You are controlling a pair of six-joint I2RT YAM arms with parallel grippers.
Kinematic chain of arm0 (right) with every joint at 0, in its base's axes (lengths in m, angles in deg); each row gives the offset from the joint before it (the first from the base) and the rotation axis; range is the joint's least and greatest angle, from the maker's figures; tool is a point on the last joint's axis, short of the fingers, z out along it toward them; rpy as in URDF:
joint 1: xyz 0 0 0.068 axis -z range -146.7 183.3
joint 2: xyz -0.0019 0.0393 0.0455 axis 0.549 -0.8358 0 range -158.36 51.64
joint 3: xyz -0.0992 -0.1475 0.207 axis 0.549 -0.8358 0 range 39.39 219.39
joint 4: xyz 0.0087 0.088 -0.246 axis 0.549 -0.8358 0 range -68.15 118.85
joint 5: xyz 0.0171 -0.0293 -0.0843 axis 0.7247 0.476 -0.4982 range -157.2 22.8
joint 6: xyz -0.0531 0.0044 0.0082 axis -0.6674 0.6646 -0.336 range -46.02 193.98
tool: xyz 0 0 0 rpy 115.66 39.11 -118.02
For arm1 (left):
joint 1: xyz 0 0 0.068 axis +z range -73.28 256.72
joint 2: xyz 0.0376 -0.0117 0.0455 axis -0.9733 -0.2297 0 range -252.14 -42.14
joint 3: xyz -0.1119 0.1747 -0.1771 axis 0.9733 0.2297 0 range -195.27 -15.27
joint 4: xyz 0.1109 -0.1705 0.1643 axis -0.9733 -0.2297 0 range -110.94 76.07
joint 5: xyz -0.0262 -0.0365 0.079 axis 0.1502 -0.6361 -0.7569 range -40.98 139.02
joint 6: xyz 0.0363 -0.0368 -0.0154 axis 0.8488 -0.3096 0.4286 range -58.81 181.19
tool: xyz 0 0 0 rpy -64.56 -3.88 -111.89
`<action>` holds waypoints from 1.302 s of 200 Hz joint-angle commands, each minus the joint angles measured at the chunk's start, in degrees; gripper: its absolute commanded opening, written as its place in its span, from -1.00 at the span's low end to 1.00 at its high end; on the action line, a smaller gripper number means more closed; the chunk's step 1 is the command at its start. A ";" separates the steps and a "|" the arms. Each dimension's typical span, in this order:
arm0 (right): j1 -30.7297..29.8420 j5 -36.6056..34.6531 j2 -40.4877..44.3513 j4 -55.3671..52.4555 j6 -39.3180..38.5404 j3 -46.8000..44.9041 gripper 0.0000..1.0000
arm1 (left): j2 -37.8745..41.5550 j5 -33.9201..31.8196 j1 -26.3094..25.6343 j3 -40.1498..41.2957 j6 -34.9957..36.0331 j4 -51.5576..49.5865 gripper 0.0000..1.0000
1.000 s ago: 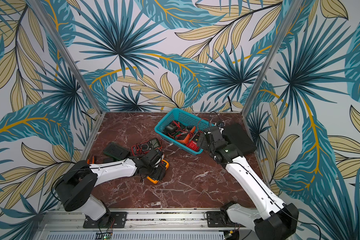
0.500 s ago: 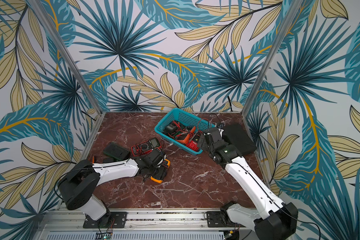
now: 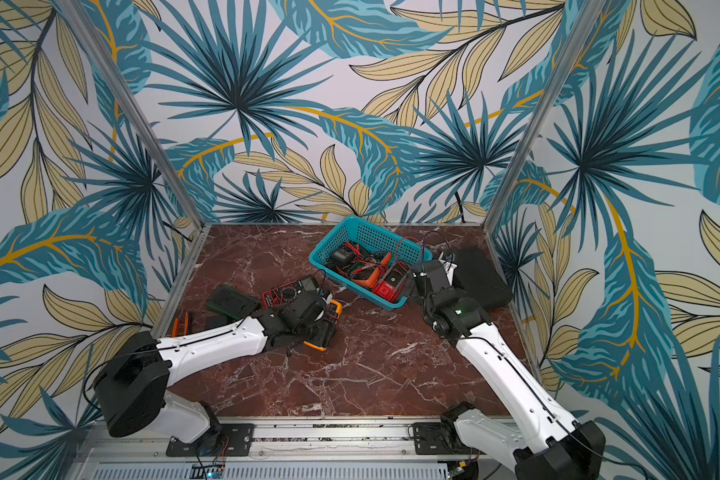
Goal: Put the multimeter into the basket
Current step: Pick up the multimeter from the center of the board, then place the multimeter in the basket.
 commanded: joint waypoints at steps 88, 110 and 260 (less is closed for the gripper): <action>0.24 -6.10 9.54 0.54 -1.73 -2.84 0.99 | -16.50 -5.70 -0.13 -36.54 14.04 2.21 -1.00; 0.29 -7.05 11.38 0.56 -1.82 -3.23 0.99 | -23.12 -3.89 -0.04 -43.94 15.72 0.71 -1.00; 0.27 -5.59 16.22 3.55 -1.84 -6.35 0.99 | -46.61 7.49 0.05 -68.36 20.63 -4.18 -1.00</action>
